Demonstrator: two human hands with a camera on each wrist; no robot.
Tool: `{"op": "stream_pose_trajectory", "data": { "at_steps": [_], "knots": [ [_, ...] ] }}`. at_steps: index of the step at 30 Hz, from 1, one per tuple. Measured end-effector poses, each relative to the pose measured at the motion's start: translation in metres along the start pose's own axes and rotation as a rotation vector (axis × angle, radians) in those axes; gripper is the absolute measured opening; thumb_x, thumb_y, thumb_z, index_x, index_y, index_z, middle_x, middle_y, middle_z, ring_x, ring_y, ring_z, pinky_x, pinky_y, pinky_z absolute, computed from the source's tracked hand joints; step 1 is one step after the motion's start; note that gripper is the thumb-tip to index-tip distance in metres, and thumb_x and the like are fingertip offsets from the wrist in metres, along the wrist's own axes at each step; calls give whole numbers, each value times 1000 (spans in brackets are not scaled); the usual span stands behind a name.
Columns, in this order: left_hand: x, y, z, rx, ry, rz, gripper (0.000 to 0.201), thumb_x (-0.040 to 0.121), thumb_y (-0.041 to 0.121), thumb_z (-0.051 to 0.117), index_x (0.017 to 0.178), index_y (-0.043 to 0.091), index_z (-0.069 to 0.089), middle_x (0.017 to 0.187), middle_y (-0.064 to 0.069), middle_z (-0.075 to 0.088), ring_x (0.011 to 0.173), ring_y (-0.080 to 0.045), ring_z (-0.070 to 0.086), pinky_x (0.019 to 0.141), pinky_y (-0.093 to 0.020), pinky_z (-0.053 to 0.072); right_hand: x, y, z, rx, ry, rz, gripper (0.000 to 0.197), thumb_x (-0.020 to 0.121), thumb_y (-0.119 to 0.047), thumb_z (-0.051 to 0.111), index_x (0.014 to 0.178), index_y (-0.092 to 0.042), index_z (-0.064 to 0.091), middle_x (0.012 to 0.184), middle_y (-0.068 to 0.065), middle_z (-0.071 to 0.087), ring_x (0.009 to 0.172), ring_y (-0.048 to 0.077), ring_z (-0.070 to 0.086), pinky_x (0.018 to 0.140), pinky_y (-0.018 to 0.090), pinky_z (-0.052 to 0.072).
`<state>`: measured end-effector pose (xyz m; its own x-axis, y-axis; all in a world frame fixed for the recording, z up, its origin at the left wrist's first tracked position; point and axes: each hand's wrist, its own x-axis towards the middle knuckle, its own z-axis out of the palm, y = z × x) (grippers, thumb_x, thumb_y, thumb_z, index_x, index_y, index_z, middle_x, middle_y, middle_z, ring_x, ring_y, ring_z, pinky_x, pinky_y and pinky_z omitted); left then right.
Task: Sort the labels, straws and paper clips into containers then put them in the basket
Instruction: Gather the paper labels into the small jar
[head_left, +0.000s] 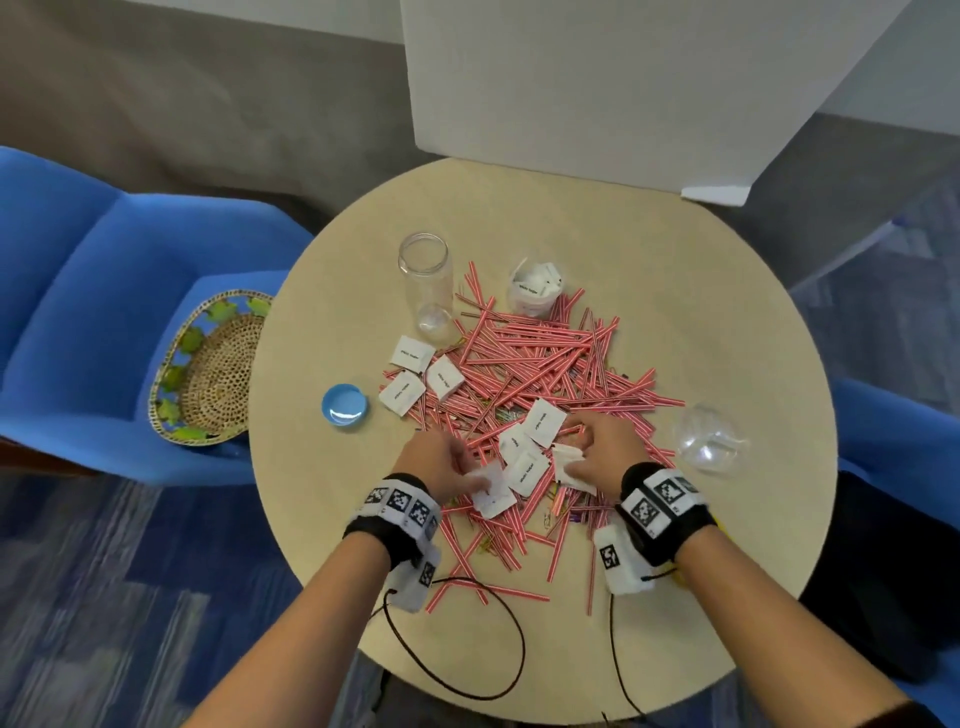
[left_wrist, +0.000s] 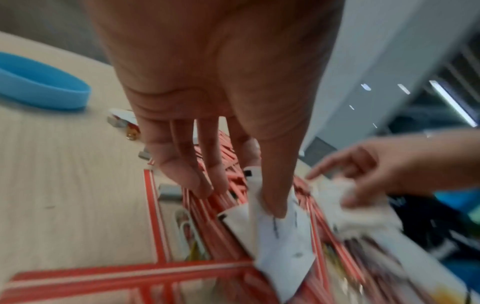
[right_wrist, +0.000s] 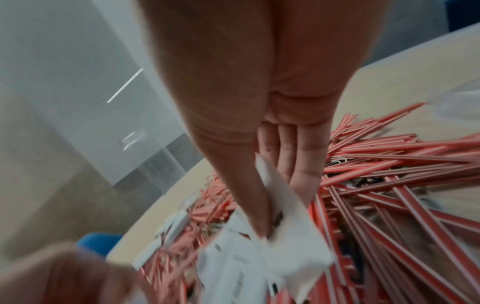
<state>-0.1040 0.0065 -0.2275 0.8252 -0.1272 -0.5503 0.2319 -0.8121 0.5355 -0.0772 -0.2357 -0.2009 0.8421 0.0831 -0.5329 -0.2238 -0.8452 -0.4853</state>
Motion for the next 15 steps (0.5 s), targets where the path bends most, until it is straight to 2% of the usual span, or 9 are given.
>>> {"op": "stream_pose_trajectory", "data": {
  "at_steps": [2, 5, 8, 9, 11, 12, 13, 15],
  "knots": [
    [-3, 4, 10, 133, 7, 33, 24, 71, 42, 81, 80, 21, 70, 77, 8, 64, 72, -9, 59, 60, -19, 43, 4, -1, -7, 14, -28, 6, 37, 73, -4, 81, 107, -15, 72, 83, -9, 63, 68, 2, 56, 58, 14, 40],
    [-6, 4, 23, 169, 61, 44, 23, 73, 39, 78, 86, 21, 70, 78, 7, 64, 75, -13, 59, 62, -22, 45, 13, -9, -16, -6, -2, 9, 26, 78, -11, 79, 104, -12, 75, 99, 2, 72, 82, 12, 64, 68, 17, 47],
    [-12, 3, 32, 173, 77, 56, 23, 76, 38, 76, 93, 23, 70, 85, 7, 68, 80, -12, 61, 70, -25, 52, 23, -19, -13, -11, 55, -25, 20, 83, -19, 76, 101, -12, 75, 101, -1, 71, 81, 10, 61, 65, 17, 46],
    [-13, 2, 34, 184, 80, 70, 23, 77, 38, 76, 95, 23, 70, 87, 7, 68, 82, -13, 61, 72, -26, 52, 26, -23, -10, -25, 71, -32, 20, 83, -21, 76, 100, -12, 76, 102, -2, 69, 85, 11, 60, 69, 20, 48],
    [-15, 3, 37, 204, 87, 90, 21, 79, 34, 74, 95, 23, 69, 90, 5, 67, 87, -15, 59, 73, -27, 50, 34, -27, -2, -88, 83, -44, 19, 83, -22, 76, 98, -12, 75, 114, 4, 67, 102, 20, 61, 86, 32, 53],
    [-16, 3, 38, 211, 90, 99, 17, 79, 30, 73, 94, 22, 68, 90, 4, 67, 89, -16, 58, 72, -28, 50, 37, -28, 2, -144, 90, -50, 19, 82, -21, 76, 99, -12, 75, 119, 5, 66, 109, 23, 60, 94, 37, 51],
    [-15, 4, 40, 215, 88, 103, 13, 80, 25, 71, 91, 21, 66, 88, 2, 66, 90, -19, 57, 71, -29, 49, 39, -29, 6, -190, 94, -46, 20, 82, -20, 75, 101, -12, 75, 121, 6, 65, 111, 25, 59, 95, 37, 50],
    [-16, 7, 43, 239, 68, 119, 5, 83, 17, 63, 84, 17, 58, 85, -2, 64, 90, -23, 57, 69, -31, 47, 42, -29, 11, -212, 90, -33, 22, 82, -17, 72, 103, -14, 75, 111, 5, 70, 99, 23, 63, 84, 32, 52]
  ]
}}
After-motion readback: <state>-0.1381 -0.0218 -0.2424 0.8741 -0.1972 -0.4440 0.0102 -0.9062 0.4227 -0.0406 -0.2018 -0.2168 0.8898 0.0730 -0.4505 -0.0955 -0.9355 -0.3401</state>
